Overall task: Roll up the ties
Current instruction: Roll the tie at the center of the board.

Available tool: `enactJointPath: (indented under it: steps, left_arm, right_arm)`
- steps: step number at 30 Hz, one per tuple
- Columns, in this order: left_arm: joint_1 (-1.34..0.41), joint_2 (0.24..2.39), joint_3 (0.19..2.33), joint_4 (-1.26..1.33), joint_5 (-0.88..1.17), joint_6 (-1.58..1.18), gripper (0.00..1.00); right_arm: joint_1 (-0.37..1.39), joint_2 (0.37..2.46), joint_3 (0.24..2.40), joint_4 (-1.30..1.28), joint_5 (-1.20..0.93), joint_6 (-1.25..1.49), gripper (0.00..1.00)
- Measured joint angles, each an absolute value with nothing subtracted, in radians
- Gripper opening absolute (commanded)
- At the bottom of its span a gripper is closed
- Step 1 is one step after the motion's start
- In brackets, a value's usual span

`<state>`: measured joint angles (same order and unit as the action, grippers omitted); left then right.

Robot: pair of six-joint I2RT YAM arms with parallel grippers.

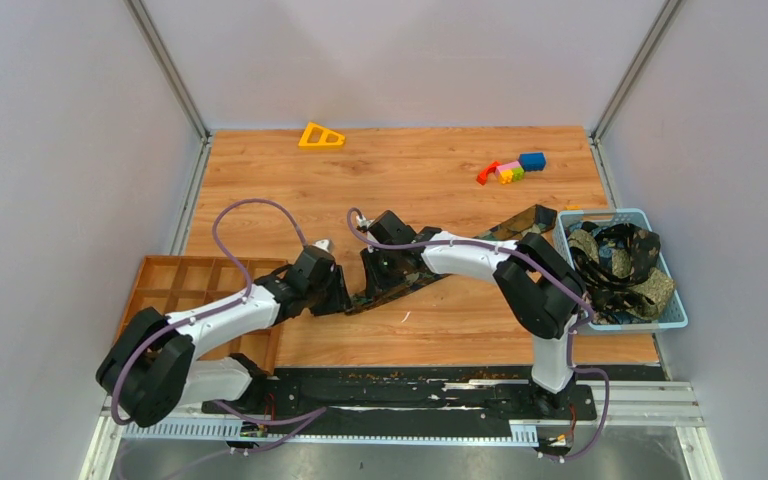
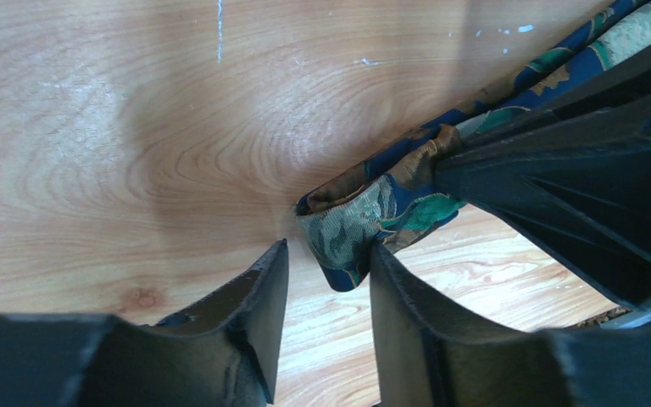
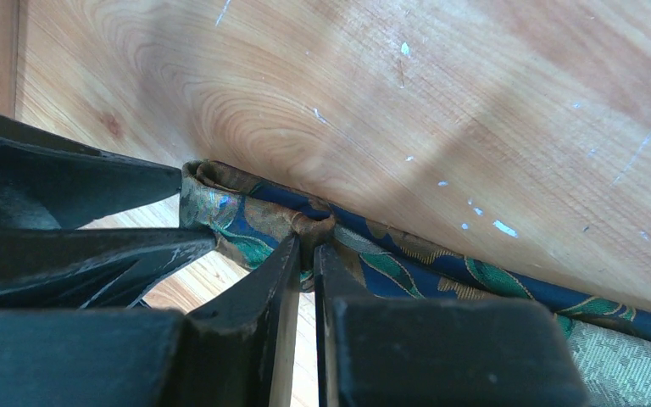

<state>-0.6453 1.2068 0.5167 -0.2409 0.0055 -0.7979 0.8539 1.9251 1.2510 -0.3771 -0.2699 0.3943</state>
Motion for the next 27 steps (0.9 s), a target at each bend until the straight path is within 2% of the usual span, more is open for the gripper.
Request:
enactJointPath:
  steps: [3, 6, 9, 18, 27]
  left_arm:
    - [-0.645, 1.227, 0.514, -0.231, 0.014, -0.808, 0.43]
    - [-0.645, 1.224, 0.513, -0.226, 0.017, -0.814, 0.58]
    - [-0.645, 1.204, 0.501, -0.226, 0.015, -0.833, 0.64]
    - [-0.645, 1.065, 0.423, -0.212, -0.027, -0.962, 0.62]
    - [-0.645, 1.014, 0.307, -0.083, -0.043, -1.159, 0.57]
  right_arm:
    - [0.854, 1.925, 1.251, -0.376, -0.271, 0.394, 0.09]
    - [0.854, 1.925, 1.251, -0.376, -0.271, 0.394, 0.08]
    - [0.854, 1.925, 1.249, -0.373, -0.272, 0.394, 0.07]
    - [0.854, 1.925, 1.240, -0.357, -0.281, 0.394, 0.06]
    - [0.853, 1.925, 1.230, -0.336, -0.289, 0.395, 0.06]
